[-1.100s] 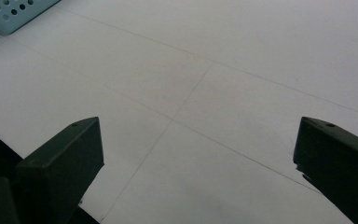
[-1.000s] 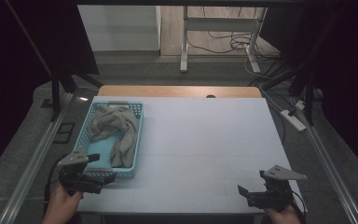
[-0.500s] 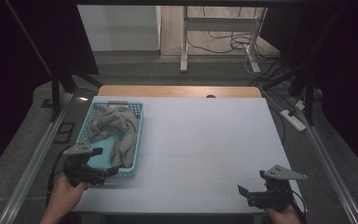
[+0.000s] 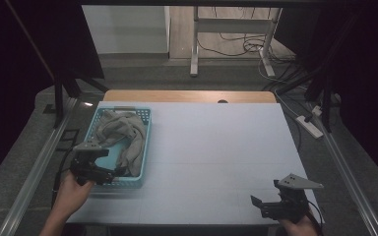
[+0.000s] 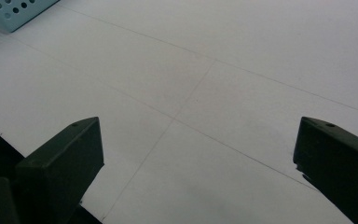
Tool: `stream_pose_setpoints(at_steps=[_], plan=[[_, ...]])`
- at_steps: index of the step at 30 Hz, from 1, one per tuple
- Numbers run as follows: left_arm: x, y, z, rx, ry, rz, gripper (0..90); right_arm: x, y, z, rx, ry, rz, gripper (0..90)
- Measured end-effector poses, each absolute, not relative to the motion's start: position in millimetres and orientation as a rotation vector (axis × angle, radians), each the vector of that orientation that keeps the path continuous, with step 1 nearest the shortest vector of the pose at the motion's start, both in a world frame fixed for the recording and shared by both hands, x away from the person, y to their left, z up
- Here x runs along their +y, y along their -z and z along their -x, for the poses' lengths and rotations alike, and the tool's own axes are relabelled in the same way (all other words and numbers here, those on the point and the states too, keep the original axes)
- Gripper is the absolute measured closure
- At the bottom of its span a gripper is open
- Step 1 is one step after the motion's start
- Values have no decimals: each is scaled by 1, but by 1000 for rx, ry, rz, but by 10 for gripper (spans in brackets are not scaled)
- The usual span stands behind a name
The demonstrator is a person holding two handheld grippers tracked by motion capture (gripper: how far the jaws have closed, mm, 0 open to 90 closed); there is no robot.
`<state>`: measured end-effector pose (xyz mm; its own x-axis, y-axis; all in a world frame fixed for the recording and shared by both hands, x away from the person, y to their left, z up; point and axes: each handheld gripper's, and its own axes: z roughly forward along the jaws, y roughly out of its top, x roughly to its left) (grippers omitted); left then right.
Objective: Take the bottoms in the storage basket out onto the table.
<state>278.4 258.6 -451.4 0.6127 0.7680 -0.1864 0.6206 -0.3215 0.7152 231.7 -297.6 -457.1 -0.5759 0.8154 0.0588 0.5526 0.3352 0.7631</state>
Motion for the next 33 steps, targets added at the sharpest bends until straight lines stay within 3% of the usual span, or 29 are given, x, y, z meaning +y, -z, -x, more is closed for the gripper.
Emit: stream_pose_setpoints(at_steps=[33], plan=[[231,452,-363,1181,-234,-2132,12,-295,458,-232,2294,-1081,-1188,22]])
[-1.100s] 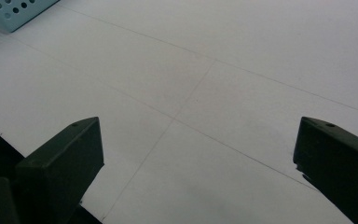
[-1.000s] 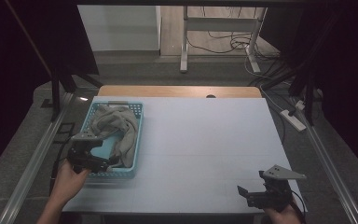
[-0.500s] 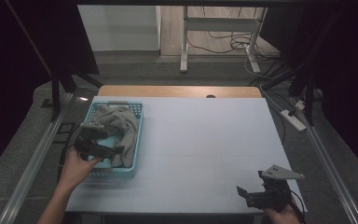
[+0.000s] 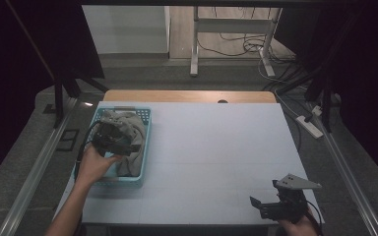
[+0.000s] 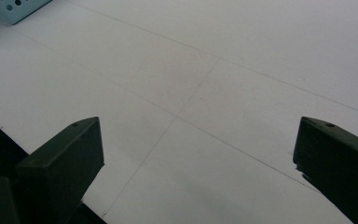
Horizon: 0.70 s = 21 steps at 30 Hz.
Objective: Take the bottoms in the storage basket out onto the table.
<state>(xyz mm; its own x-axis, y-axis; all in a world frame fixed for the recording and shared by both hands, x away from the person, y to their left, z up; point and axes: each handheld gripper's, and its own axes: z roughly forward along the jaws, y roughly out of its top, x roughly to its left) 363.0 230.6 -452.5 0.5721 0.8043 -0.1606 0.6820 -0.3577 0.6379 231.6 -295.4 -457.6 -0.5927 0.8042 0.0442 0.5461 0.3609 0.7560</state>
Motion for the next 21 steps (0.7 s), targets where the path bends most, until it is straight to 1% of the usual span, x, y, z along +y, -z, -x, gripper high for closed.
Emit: stream_pose_setpoints(at_steps=[7,11,15,17,21], plan=[[224,460,-381,1225,-253,-2164,23,-295,458,-232,2298,-1078,-1185,22],[221,470,-396,1298,-282,-2189,25,-295,458,-232,2299,-1079,-1182,22],[218,479,-406,1333,-272,-2222,23,-295,458,-232,2299,-1081,-1180,23],[215,483,-409,1358,-293,-2245,22,-295,458,-232,2300,-1081,-1179,22],[212,487,-414,1381,-293,-2273,26,-295,458,-232,2301,-1080,-1177,23]])
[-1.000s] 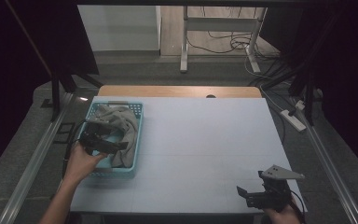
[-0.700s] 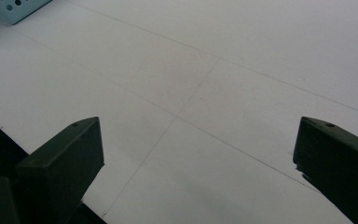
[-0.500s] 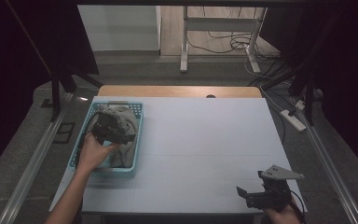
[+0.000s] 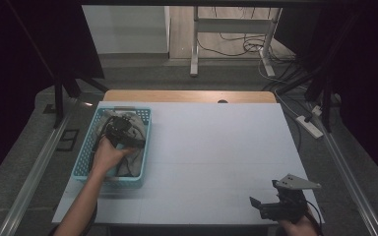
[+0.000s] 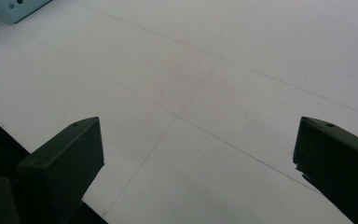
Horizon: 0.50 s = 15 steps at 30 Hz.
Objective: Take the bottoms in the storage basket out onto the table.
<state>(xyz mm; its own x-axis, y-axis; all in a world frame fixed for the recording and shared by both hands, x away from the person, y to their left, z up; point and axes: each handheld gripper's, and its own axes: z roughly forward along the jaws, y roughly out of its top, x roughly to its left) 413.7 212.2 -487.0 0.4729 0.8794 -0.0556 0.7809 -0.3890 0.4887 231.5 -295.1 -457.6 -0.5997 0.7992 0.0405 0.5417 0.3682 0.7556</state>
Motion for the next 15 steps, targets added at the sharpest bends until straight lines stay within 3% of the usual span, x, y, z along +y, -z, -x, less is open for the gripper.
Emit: stream_pose_setpoints(at_steps=[7,11,15], plan=[[211,497,-421,1415,-249,-2292,78,-295,458,-231,2302,-1080,-1173,23],[214,508,-422,1428,-159,-2287,186,-294,458,-231,2303,-1079,-1171,23],[216,509,-422,1414,-94,-2296,366,-294,458,-231,2305,-1075,-1168,23]])
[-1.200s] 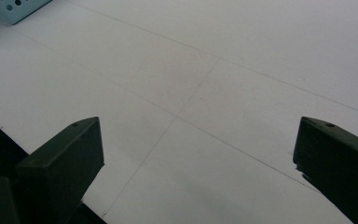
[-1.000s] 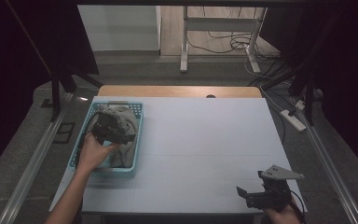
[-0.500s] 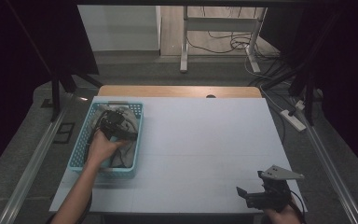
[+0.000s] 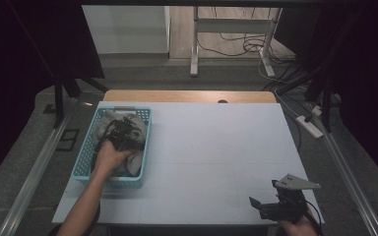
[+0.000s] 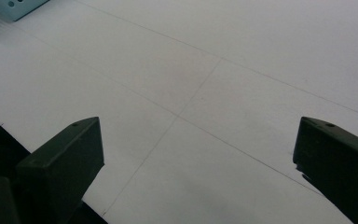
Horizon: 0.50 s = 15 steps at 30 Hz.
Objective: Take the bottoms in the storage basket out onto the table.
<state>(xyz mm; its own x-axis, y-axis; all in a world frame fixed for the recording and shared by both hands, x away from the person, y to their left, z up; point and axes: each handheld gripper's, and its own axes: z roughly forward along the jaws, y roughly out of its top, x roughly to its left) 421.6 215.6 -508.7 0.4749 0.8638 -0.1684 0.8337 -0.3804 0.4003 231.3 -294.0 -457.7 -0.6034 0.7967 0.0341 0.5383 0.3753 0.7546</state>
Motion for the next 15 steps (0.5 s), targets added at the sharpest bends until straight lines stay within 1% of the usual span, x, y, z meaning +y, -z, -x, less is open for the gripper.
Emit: stream_pose_setpoints(at_steps=[1,3,5,6,7,8,9,10,15], plan=[[215,508,-421,1415,-81,-2296,415,-294,458,-231,2305,-1074,-1168,23],[215,509,-421,1417,-56,-2296,556,-294,458,-231,2305,-1074,-1168,23],[213,507,-421,1444,-37,-2295,652,-294,458,-231,2305,-1073,-1166,22],[213,507,-421,1444,-37,-2295,681,-294,458,-231,2305,-1073,-1166,22],[212,507,-421,1454,-41,-2300,681,-294,458,-231,2305,-1073,-1164,23],[210,505,-420,1458,-55,-2310,714,-294,458,-231,2304,-1073,-1164,22],[210,505,-420,1458,-55,-2310,720,-294,458,-231,2304,-1073,-1164,22],[208,504,-419,1451,-76,-2326,727,-294,458,-231,2303,-1075,-1165,23],[208,499,-418,1435,-103,-2335,740,-294,457,-231,2301,-1080,-1161,23]])
